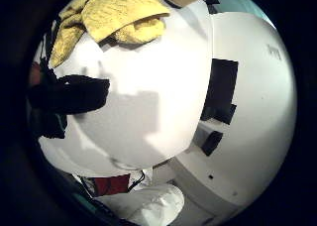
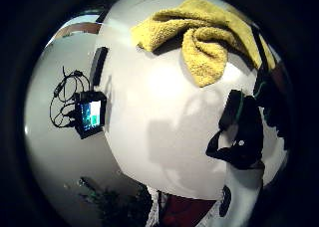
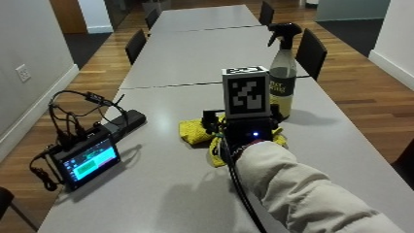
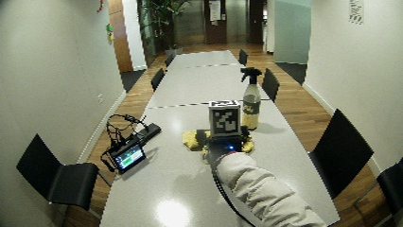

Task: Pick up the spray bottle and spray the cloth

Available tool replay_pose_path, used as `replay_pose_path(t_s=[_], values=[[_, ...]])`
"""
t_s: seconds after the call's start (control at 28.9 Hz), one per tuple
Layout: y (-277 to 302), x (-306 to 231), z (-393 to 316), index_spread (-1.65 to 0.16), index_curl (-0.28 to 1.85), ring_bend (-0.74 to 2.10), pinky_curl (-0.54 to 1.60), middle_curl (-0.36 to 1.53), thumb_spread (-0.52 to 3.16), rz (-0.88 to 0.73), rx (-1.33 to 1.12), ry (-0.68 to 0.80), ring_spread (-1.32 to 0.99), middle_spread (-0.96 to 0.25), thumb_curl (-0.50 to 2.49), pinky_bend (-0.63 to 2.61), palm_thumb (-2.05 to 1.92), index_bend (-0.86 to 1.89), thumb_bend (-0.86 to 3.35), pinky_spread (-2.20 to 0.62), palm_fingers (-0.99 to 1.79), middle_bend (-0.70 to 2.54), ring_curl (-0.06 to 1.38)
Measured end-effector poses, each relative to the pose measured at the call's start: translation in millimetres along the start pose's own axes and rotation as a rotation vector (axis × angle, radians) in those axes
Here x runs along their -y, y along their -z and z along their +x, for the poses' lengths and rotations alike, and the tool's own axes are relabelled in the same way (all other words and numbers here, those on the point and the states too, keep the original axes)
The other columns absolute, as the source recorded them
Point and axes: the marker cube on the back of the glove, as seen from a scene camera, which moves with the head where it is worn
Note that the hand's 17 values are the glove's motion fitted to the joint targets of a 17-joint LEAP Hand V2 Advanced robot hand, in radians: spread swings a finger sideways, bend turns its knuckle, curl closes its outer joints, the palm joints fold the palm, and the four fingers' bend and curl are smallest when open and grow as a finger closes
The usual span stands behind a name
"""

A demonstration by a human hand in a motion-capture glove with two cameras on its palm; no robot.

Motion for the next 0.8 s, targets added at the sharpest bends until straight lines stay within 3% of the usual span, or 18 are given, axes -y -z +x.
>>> replay_pose_path(t_s=[0.55, 0.69, 0.8], values=[[-8.2, -5.3, -3.6, -0.16, 0.29, 0.65, 0.34, 0.32, 0.91, 0.005, 0.008, 0.011, -0.10, -0.04, 0.29, 0.68, 0.73, 0.23, 0.48, -0.19, 1.24, 0.56, 0.34], [-9.8, -13.3, 15.8, -0.17, 0.32, 0.63, 0.37, 0.34, 0.96, 0.041, 0.150, 0.072, -0.11, -0.05, 0.31, 0.69, 0.72, 0.20, 0.44, -0.20, 1.15, 0.54, 0.36], [-5.4, -14.1, 43.0, -0.18, 0.32, 0.60, 0.37, 0.35, 0.95, 0.152, 0.428, 0.121, -0.10, -0.04, 0.33, 0.64, 0.73, 0.17, 0.41, -0.18, 0.98, 0.49, 0.36]])
